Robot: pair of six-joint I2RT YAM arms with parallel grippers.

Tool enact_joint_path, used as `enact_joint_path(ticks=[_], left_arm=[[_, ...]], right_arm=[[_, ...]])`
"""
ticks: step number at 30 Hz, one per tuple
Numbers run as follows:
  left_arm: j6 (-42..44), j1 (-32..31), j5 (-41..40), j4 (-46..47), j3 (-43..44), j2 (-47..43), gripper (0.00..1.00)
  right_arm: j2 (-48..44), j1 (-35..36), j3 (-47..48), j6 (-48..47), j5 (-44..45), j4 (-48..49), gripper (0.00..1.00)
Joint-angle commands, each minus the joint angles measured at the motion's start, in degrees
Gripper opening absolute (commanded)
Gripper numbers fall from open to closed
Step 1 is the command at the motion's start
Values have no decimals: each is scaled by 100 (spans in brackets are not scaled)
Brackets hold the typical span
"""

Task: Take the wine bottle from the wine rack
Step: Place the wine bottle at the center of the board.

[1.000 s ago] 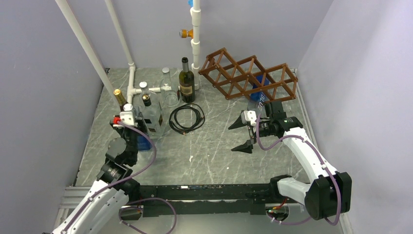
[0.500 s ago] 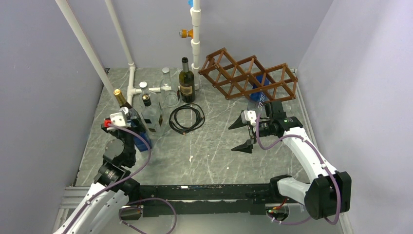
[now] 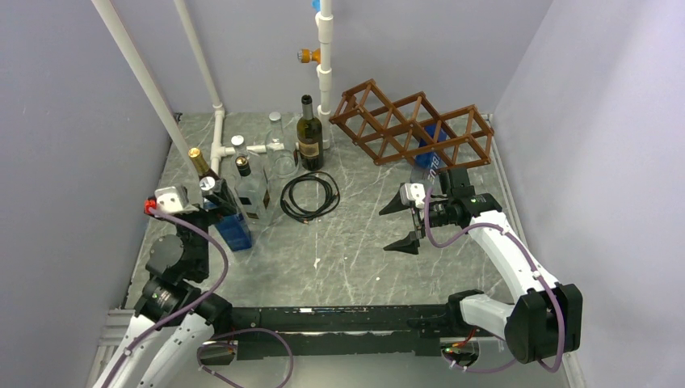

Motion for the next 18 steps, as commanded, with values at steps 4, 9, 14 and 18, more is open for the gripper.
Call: enact_joint_path(ticks=[4,9,14,18], left_arm=[[-284,21,746,-1036,858,-17,99],[-319,21,1140,-1551,1345,-50,99],[-294,22,1992,-1988,1918,170,99],[-411,21,2788,-2014,2120,426,99]], right_arm=[[-23,-54,-9,-176,-108,147,99],[-46,-84,-9,-184,-92,145,99],[-61,-132,0,-203,-51,115,99],[-92,-213,13,-197,-61,103,99]])
